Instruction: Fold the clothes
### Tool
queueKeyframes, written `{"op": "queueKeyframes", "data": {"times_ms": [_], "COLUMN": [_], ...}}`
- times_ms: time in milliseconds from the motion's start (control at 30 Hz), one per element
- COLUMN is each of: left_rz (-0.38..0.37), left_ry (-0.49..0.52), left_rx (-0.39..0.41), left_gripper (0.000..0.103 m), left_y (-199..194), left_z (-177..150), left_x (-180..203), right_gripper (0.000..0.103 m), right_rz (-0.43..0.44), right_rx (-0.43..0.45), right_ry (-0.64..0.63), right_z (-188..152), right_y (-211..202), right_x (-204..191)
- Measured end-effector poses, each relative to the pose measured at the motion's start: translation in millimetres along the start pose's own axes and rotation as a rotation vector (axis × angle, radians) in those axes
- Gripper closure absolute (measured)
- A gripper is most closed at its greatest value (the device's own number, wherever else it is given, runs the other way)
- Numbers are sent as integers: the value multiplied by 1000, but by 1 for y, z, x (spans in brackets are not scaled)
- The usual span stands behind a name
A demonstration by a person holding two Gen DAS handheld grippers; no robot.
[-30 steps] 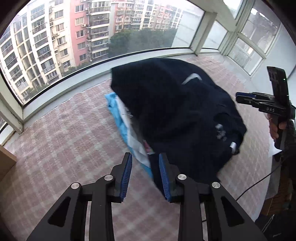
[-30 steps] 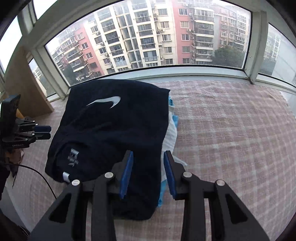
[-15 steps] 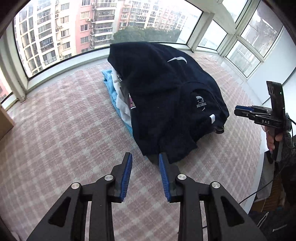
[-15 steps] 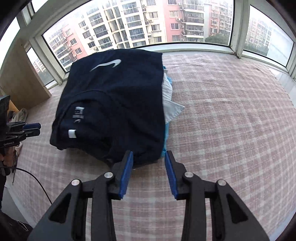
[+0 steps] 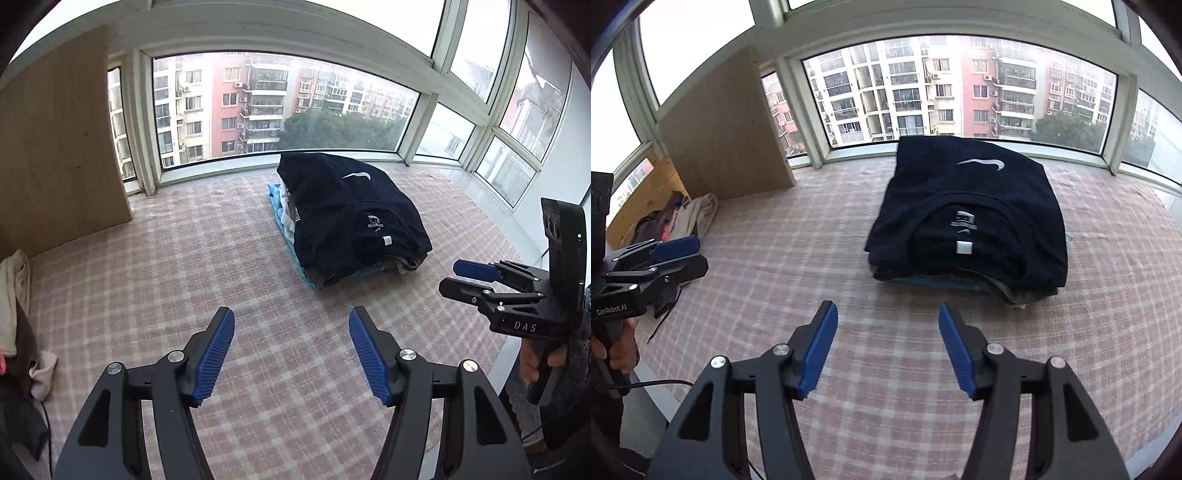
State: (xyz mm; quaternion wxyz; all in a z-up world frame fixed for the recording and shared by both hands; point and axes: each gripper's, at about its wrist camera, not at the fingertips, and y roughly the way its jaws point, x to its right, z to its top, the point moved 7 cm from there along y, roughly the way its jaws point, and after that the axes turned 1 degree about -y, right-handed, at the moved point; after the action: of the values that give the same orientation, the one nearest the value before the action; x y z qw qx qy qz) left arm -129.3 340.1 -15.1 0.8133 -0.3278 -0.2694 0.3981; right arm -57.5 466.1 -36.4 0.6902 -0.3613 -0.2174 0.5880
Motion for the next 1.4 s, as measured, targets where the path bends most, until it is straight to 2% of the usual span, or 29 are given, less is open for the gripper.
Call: {"op": "queueKeyframes", "data": {"times_ms": [233, 467, 733, 933, 1100, 1400], "left_rz": [35, 52, 28, -1, -52, -39], "left_ry": [2, 32, 100, 184, 179, 182], "left_rx": [27, 12, 17, 38, 50, 61], "left_gripper": [33, 31, 28, 28, 28, 28], "left_y": [-59, -106, -155, -180, -192, -202], "left_z": [-34, -75, -102, -114, -122, -133], "left_x": [-34, -87, -136, -139, -139, -144], "right_gripper": [40, 39, 39, 39, 39, 39], "right_rz": [-55, -140, -277, -320, -350, -369], "right_rx": [25, 76, 105, 106, 102, 95], "right_ry": [-38, 15, 54, 72, 102, 108], "right_z": [-12, -25, -47, -60, -73, -87], "right_y": [-31, -49, -67, -79, -83, -83], "right_x": [-86, -167, -240, -268, -277, -288]}}
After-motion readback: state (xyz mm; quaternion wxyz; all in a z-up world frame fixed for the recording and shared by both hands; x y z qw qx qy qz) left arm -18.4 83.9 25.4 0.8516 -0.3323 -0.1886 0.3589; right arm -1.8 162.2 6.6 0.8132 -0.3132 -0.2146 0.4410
